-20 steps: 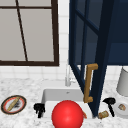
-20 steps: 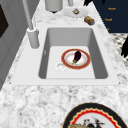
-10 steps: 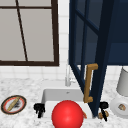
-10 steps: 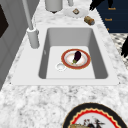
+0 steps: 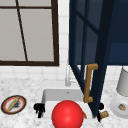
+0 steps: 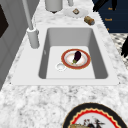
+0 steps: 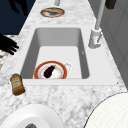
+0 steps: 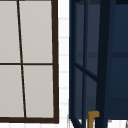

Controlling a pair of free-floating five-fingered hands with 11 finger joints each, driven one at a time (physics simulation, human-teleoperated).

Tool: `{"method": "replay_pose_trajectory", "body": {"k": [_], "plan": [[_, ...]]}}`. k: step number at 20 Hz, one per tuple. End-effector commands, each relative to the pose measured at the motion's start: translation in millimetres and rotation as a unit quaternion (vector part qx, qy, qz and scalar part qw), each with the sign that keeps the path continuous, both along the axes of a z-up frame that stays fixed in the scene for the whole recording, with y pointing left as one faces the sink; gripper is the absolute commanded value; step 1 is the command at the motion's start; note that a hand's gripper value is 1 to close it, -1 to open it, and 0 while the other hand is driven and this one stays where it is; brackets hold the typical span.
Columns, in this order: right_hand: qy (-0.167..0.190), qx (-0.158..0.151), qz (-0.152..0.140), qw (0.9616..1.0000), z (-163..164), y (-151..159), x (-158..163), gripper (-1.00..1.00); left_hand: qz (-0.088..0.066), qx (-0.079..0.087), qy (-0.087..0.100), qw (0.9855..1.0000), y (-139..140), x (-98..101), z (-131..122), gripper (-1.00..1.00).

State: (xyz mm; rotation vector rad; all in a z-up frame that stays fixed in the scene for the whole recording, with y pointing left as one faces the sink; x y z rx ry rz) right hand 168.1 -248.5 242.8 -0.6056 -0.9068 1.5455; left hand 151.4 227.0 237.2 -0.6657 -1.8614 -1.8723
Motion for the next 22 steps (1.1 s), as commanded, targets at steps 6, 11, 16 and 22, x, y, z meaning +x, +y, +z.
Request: {"method": "replay_pose_trajectory", "body": {"k": [6, 11, 16, 22], "plan": [[-0.04, 0.047, 0.04, 0.9973, -13, -54, 1, -1.0, 0.0, 0.0, 0.0, 1.0, 0, 0.0, 0, 0.0], [-0.017, 0.032, 0.065, 0.9972, -56, -51, 35, -1.0, 0.0, 0.0, 0.0, 1.0, 0, 0.0, 0, 0.0], [-0.018, 0.022, 0.065, 0.9975, -97, -54, 66, -1.0, 0.0, 0.0, 0.0, 1.0, 0, 0.0, 0, 0.0], [-0.038, 0.062, 0.061, 0.9955, -120, -104, 71, -1.0, 0.0, 0.0, 0.0, 1.0, 0, 0.0, 0, 0.0]]}}
